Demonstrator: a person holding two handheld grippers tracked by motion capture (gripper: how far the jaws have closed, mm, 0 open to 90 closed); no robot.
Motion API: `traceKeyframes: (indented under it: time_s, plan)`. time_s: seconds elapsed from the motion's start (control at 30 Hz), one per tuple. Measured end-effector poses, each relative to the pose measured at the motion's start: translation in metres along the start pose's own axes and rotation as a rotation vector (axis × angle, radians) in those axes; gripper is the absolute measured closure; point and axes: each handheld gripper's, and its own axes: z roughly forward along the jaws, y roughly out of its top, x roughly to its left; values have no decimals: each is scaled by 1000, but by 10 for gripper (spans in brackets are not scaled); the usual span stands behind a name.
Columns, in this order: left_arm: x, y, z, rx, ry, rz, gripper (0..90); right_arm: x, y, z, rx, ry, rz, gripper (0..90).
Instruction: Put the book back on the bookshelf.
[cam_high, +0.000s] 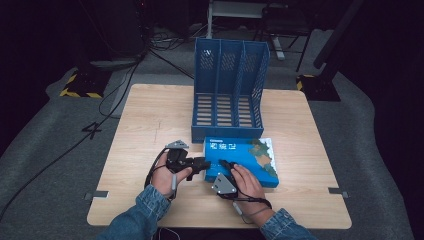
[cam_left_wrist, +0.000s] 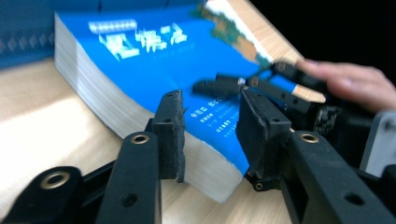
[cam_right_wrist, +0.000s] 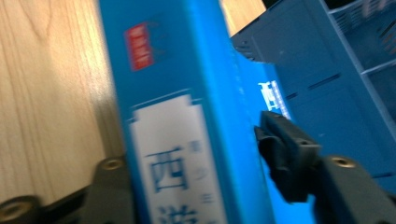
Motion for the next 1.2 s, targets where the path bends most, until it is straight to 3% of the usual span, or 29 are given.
traceKeyframes:
  time_s: [0.1, 0.2, 0.27, 0.5, 0.57, 0.73, 0.83, 1.0, 1.2]
  plan:
    - [7, 0, -8, -31, 16, -7, 589, -5, 3, -3, -6, 3, 11, 546]
    - [18, -2, -13, -46, 80, -13, 565, -22, 8, -10, -14, 35, 79, 571]
    - [27, -4, -15, -38, 146, 3, 563, -33, 9, -13, -22, 57, 124, 579]
    - [53, -13, -16, 60, 340, 126, 471, -74, 8, -27, -52, 167, 291, 588]
    - [57, -15, -13, 78, 367, 161, 462, -84, 7, -30, -59, 187, 326, 590]
    - [66, -21, -6, 144, 417, 232, 414, -99, 4, -36, -67, 228, 380, 590]
    - [72, -24, -4, 181, 424, 241, 407, -110, 1, -38, -72, 269, 420, 591]
    - [78, -25, -4, 154, 413, 249, 375, -131, -11, -43, -118, 369, 493, 591]
    - [80, -24, -4, 156, 433, 242, 350, -147, -21, -51, -169, 407, 547, 597]
